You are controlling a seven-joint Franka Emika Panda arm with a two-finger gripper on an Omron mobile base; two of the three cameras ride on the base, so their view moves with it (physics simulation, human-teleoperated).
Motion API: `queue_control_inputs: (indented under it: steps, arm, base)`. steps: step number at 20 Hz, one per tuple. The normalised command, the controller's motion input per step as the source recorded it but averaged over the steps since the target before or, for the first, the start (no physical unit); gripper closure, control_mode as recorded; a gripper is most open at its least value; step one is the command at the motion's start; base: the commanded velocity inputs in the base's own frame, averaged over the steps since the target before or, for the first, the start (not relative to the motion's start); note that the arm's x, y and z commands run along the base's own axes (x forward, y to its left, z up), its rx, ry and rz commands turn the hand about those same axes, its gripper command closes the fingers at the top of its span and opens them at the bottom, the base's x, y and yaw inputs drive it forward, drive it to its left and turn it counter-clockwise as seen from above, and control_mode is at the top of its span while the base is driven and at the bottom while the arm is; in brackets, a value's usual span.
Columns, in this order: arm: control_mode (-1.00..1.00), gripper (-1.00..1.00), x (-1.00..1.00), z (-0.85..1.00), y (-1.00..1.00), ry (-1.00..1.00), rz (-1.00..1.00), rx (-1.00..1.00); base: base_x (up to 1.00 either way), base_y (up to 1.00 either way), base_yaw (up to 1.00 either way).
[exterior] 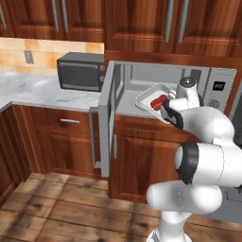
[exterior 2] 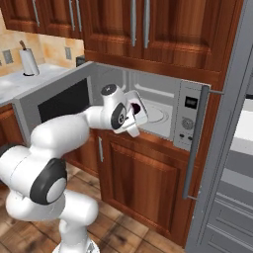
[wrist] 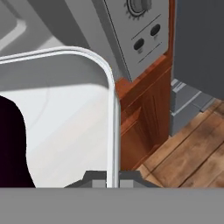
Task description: Place the tupperware containing the steak and eggplant meal in the microwave. Close the microwave door and press the start button to reheat the meal.
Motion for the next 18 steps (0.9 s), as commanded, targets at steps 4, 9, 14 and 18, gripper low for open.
queue_control_inputs:
  steps: [4, 9, 14, 18]
  arm:
    - [-1.00, 1.00, 0.46, -0.15, -0.13, 0.00, 0.00, 0.00]
    - [-1.00, 1.00, 0.49, 0.00, -0.24, 0.00, 0.00, 0.00]
    - [-1.00, 1.00, 0.58, 0.00, -0.11, 0.00, 0.00, 0.00]
    - [-1.00, 1.00, 0.57, -0.05, -0.05, 0.00, 0.00, 0.00]
  base:
    - [0.00, 0.00, 0.00]
    - [0.00, 0.00, 0.00]
    - [0.00, 0.00, 0.00]
    - [0.00, 0.00, 0.00]
